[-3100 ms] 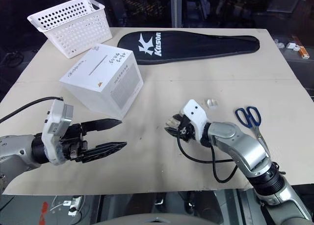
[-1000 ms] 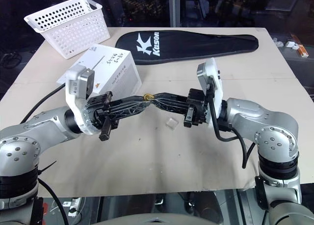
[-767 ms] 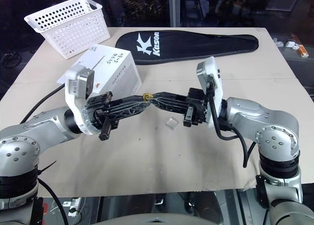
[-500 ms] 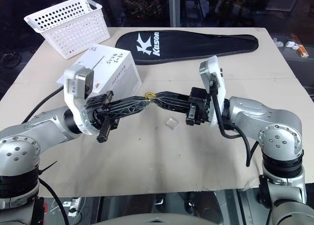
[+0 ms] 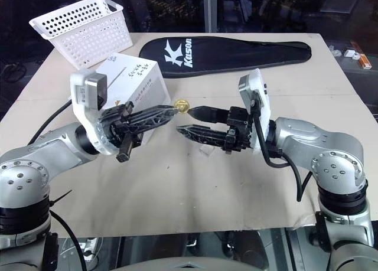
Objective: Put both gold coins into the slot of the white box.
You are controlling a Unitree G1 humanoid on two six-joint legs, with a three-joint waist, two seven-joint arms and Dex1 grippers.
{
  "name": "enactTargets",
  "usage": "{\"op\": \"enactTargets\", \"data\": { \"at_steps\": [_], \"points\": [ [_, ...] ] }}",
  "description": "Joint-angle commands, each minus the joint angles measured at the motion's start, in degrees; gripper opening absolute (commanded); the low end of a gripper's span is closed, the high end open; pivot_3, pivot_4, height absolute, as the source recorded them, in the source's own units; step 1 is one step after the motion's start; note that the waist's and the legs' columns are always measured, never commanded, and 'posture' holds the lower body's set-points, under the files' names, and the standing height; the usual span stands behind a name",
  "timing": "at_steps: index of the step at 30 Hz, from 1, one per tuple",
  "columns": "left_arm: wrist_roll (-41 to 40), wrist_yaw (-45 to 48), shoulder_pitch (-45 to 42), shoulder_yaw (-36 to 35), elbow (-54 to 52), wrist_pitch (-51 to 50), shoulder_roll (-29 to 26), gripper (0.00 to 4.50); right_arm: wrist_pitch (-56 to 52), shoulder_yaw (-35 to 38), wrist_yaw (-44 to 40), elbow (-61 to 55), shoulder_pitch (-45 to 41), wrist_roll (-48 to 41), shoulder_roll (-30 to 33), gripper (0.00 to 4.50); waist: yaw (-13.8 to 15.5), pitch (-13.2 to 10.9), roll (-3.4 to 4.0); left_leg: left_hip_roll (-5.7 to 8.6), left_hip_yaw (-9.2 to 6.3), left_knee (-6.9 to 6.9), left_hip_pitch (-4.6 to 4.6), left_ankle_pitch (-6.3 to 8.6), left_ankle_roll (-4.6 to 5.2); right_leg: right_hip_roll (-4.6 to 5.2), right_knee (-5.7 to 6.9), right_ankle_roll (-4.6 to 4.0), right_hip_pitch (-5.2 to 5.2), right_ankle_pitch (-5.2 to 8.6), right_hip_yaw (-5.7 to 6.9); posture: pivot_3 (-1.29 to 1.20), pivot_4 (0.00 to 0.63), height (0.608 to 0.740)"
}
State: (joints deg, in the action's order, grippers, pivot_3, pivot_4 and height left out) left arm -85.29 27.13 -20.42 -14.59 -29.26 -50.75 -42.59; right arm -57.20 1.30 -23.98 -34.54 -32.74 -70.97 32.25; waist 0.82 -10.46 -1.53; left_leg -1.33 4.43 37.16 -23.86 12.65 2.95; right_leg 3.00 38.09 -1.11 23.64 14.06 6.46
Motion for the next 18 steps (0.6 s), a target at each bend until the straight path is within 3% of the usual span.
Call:
{"op": "enactTargets", "data": {
  "at_steps": [1,4,8,12,18],
  "points": [
    [-3.73,-2.77,-0.67,-4.66,0.97,0.75,-2.42,0.00,4.53,0.53,-2.69,-2.80,-0.05,7.53,3.34,4.09,0.02,0.00,0.00,0.00,0.00,0.00,0.00,0.00,0.00,0.00,-0.01,0.00,0.00,0.00,0.00,0.00,0.150,0.738],
    [-2.11,-11.99,-3.15,-9.24,6.09,1.12,-6.93,0.00,12.41,2.56,-10.85,-4.87,3.47,18.10,11.49,4.09,0.20,-0.02,0.00,0.00,-0.03,0.00,-0.02,0.00,0.01,-0.01,-0.03,0.01,0.00,0.01,0.03,0.00,0.150,0.738],
    [4.26,-17.64,-8.94,-9.58,13.24,-0.63,-13.02,0.00,16.67,6.69,-16.06,-3.06,5.46,20.54,15.55,4.09,0.21,-0.05,-0.04,0.00,-0.02,-0.01,-0.03,0.01,0.01,-0.02,-0.07,0.03,0.00,0.01,0.03,0.00,0.150,0.738],
    [3.03,-18.24,-15.94,-5.96,24.02,-10.96,-19.88,0.00,19.41,8.81,-18.74,-2.14,6.83,22.60,17.14,4.09,0.06,-0.08,-0.10,0.00,-0.01,-0.01,-0.02,0.00,0.00,-0.03,-0.07,0.03,0.00,0.01,0.02,0.00,0.150,0.738],
    [9.81,-16.55,-22.00,-0.75,29.17,-17.84,-20.85,0.00,21.67,8.98,-19.39,-1.95,8.90,25.08,16.75,4.09,0.09,-0.09,-0.13,0.00,-0.01,-0.02,-0.03,0.00,-0.01,-0.02,-0.07,0.04,0.02,0.02,0.02,0.00,0.150,0.738]
  ]
}}
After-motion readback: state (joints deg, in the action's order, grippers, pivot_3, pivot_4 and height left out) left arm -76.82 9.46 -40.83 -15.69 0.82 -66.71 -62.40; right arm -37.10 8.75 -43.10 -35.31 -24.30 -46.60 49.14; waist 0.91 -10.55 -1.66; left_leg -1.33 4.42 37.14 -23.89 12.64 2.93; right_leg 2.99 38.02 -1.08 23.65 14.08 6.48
